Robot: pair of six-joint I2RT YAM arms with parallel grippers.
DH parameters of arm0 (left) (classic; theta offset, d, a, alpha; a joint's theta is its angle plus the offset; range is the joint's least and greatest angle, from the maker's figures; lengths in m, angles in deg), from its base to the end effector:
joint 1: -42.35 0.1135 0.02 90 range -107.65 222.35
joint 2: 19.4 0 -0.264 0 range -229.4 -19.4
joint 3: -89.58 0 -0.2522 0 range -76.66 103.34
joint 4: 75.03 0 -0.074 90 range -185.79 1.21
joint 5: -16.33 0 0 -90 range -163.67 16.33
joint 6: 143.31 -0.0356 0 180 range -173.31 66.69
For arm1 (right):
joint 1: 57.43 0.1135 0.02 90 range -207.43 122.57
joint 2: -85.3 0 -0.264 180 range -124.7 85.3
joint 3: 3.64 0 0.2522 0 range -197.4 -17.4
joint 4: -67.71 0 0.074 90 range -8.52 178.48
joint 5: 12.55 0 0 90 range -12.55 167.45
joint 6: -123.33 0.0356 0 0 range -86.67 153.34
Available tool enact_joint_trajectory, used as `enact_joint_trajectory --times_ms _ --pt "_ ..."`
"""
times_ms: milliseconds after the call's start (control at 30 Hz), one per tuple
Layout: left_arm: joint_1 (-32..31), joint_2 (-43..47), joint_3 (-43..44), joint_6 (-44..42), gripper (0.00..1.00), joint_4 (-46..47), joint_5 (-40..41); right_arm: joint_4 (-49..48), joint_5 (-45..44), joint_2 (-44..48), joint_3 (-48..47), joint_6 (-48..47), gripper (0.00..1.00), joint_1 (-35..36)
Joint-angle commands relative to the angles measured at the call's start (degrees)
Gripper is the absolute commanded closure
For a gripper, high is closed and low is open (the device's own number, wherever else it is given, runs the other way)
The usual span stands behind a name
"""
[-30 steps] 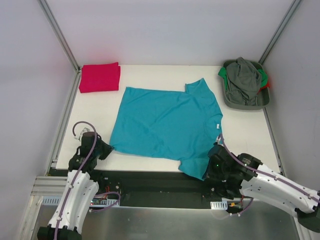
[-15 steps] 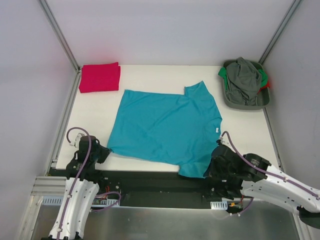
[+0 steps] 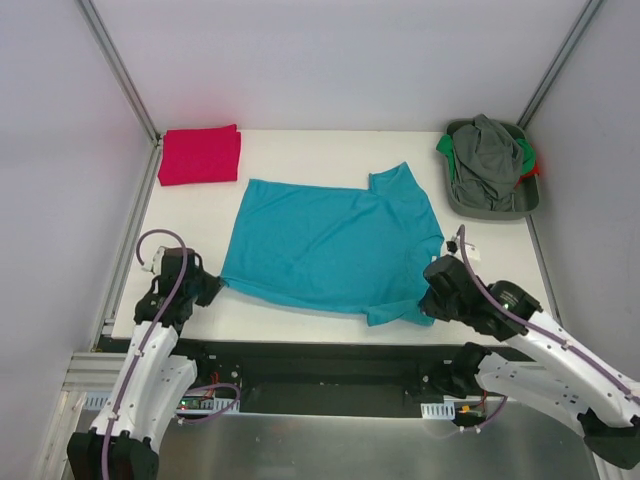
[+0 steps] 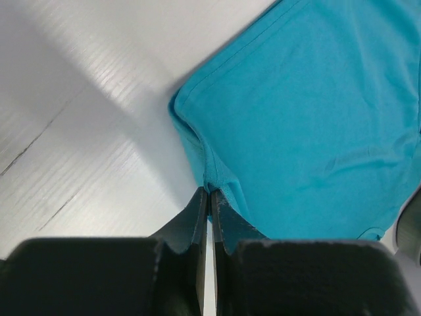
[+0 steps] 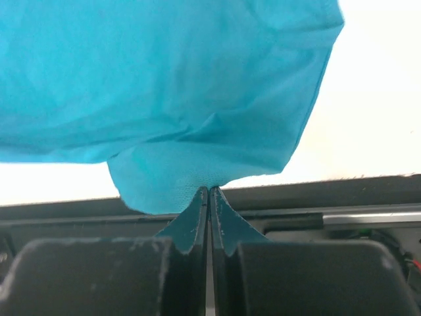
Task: Fold and stack the t-shirts
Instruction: Grap the side of the flattened tshirt closest away from the robot with both arms, then fold the flattened tshirt in 1/3 of the way
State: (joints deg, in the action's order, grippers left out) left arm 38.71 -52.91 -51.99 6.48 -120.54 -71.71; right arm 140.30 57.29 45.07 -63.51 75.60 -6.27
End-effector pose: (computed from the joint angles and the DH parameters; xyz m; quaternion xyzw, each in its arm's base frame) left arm 0.1342 -0.0073 0.2096 -0.4338 0.7981 -0.2065 0.3637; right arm 0.0853 0.0863 0.2830 -0.0169 0.9351 0.1139 0.3353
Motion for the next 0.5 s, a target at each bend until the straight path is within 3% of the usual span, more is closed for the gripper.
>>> enact_joint_trajectory --times_ms 0,467 --pt "0.2 -5.1 3.5 -0.7 1.00 6.3 0.5 -5.2 -3.0 -3.4 -2.5 -8.8 0.99 -6.1" --pt "0.2 -22.9 9.9 -1.9 1.00 17.6 -1.9 -23.0 -1.6 -14.3 -5.4 -22.9 0.99 -19.1"
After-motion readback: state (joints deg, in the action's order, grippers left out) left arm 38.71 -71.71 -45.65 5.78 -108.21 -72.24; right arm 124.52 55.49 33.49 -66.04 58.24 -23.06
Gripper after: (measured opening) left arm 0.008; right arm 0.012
